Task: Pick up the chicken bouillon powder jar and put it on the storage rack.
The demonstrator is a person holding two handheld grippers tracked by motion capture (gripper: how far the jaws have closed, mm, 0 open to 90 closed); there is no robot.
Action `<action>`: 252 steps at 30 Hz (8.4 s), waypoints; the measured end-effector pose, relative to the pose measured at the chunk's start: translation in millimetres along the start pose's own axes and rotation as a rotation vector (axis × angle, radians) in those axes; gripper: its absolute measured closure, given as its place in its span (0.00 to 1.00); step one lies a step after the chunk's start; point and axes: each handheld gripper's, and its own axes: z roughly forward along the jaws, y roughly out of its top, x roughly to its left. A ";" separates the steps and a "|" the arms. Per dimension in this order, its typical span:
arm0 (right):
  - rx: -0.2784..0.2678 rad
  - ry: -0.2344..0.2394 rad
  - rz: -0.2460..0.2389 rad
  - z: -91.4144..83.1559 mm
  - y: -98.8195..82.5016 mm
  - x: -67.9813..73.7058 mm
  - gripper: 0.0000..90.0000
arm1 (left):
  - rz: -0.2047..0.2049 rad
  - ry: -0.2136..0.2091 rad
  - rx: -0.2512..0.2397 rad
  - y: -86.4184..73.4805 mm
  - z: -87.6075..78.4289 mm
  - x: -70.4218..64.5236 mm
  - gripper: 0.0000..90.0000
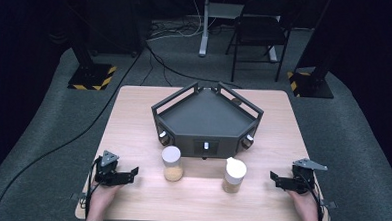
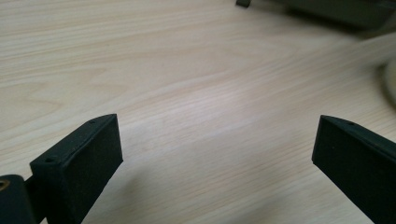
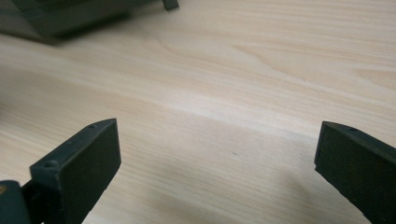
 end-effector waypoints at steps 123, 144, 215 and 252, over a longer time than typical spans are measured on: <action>0.078 -0.057 -0.042 7.5 5.4 9.1 0.00 | 0.180 -0.300 -0.238 43.8 28.1 -95.5 0.18; 0.079 -0.059 -0.041 7.6 5.5 9.6 0.00 | 0.157 -0.275 -0.276 39.6 30.2 -91.0 0.39; 0.079 -0.060 -0.039 8.0 5.8 9.9 0.00 | 0.141 -0.163 -0.327 205.4 50.6 -114.6 0.40; 0.079 -0.060 -0.039 8.4 6.1 10.1 0.00 | 0.187 -0.171 -0.298 160.6 -21.5 -80.1 0.00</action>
